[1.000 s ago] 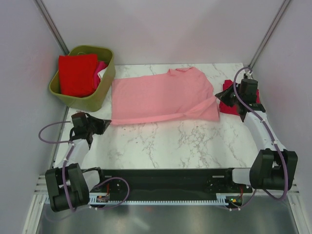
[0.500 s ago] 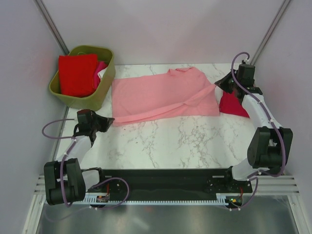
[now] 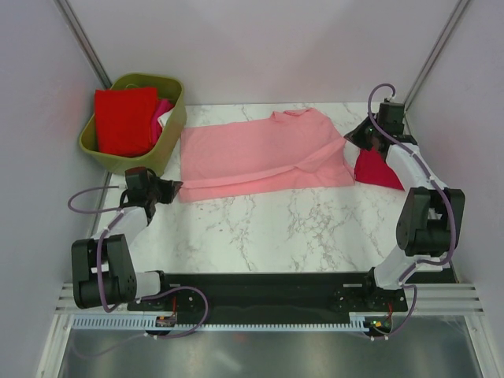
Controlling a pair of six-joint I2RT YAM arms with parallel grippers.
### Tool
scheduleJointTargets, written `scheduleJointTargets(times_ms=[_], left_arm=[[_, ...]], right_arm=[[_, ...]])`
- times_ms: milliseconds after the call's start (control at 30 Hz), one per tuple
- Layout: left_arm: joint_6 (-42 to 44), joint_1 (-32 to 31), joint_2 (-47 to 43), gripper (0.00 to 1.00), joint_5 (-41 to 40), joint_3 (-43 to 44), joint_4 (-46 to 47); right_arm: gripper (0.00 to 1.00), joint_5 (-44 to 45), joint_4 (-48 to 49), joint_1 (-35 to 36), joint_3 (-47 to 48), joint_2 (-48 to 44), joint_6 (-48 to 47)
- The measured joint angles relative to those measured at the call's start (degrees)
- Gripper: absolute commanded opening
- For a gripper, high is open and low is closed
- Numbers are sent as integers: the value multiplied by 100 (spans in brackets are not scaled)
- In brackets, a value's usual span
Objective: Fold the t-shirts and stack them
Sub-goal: Fold the tshirt
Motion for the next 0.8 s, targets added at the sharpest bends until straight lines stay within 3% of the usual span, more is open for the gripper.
scheduleJointTargets(times_ms=[800], left_arm=[[-420,-33,1241,2,-39,802,459]], right_arm=[[0,251,-2,26,564,601,9]])
